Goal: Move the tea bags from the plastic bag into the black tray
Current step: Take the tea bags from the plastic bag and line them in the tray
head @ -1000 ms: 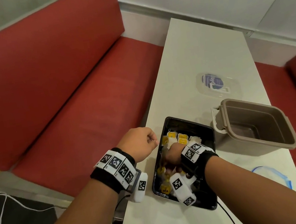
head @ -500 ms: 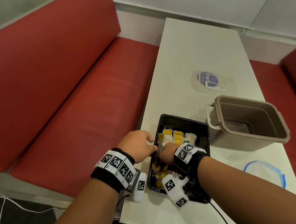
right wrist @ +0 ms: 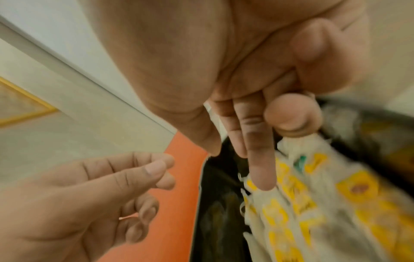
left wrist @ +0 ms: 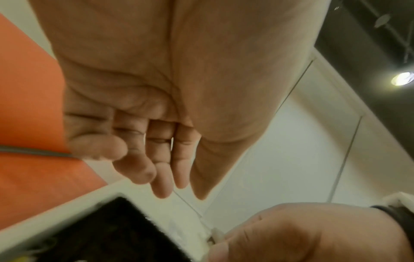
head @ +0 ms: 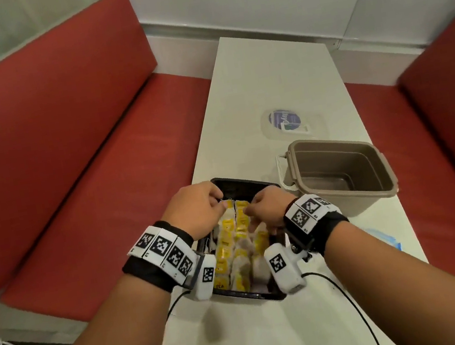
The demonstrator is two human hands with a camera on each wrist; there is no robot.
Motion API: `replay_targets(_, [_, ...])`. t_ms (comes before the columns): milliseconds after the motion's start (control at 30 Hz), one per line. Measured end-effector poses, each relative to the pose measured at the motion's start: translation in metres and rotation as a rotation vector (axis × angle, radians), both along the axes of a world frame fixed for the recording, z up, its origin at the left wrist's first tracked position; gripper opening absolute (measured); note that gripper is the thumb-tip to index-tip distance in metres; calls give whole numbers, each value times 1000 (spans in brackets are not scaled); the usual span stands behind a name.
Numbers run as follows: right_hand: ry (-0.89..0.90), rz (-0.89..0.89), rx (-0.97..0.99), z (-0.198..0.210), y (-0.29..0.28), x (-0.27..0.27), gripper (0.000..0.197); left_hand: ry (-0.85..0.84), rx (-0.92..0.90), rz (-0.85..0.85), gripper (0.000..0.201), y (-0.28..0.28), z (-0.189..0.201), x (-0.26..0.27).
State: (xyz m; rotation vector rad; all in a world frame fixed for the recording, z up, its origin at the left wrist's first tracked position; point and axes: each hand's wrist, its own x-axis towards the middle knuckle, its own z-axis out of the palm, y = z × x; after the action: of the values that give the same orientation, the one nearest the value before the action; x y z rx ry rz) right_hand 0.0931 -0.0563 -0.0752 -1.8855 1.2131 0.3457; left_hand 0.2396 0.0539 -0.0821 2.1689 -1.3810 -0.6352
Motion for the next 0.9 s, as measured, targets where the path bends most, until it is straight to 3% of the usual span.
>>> replay_targets(133, [-89,-4,-95,21,-20,-76,19,84,-54,-149,9,-29,26,-61])
replay_targets(267, [14,-62,-183,10,-36,-161,22,62,-26,-344,12,-60,27,-138])
replay_targets(467, [314,-151,-149,-37,-52,-253,33,-26,113,-562,16,-105,-14,-253])
replay_targets(667, [281,-260,110,-81,-44,-292,68,-221,427,-594,21,-127,-67,-301])
replay_targets(733, [214,-298,189,-91,-43,-295,61,-244,499,-605,18,-123,-75,-309])
replay_targets(800, [121,-294,231,-94,-44,-298,37,-227,508,-594,23,-116,-82,-314])
replay_targets(867, [61,-244,197,-91,-48,-302,20,-183,501,-531,30,-111,-88,-316])
replay_targets(900, [23,-267,152,-91,-51,-303,20,-170,494,-487,31,-108,-90,-316])
